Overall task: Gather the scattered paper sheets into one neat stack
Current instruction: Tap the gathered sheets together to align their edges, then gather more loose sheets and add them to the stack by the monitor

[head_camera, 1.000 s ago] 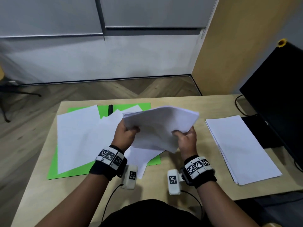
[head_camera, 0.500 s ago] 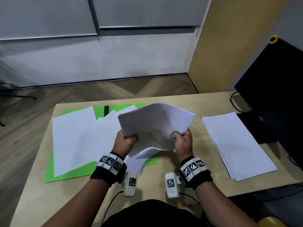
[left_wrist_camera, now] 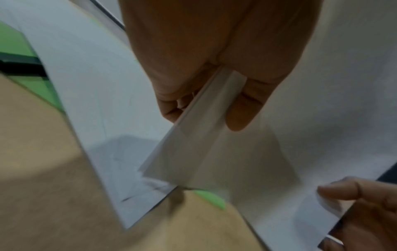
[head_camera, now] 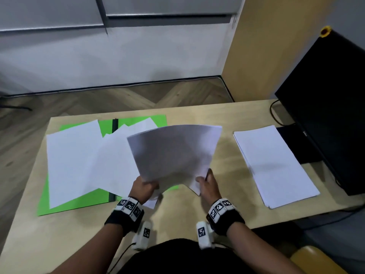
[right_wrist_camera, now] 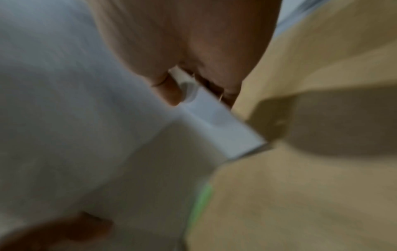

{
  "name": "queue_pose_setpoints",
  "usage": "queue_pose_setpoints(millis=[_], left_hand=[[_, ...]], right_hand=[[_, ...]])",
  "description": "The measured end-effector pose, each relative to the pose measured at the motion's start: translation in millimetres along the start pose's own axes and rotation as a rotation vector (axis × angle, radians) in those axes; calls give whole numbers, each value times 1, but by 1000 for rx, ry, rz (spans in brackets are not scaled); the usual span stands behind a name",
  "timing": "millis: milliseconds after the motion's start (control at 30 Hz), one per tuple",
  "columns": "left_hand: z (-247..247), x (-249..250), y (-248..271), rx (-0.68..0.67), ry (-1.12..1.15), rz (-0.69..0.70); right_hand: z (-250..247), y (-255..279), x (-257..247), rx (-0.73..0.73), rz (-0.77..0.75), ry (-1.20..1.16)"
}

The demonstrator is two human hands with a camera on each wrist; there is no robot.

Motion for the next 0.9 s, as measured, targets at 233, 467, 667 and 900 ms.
queue_pose_setpoints(millis=[233,467,667,900], left_hand=[[41,6,-2,-78,37,-102],[120,49,2,-334,-23,-159],[163,84,3,-370,53,-197],[245,159,2,-528,-12,45]], right_hand=[[-61,-17,28,12,-23,231],[-127,-34,44,52,206,411],[-180,-53,11,176,80,442],[-285,-77,-11,421,29,587]])
Point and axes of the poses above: each hand's wrist, its own y-axis away from the middle knuckle, its own z-axis out of the palm, x = y × z, the point moved 6 cm from there along -y, towards the middle knuckle, and after that the axes turned 11 degrees about -y, right-handed, at the moved point
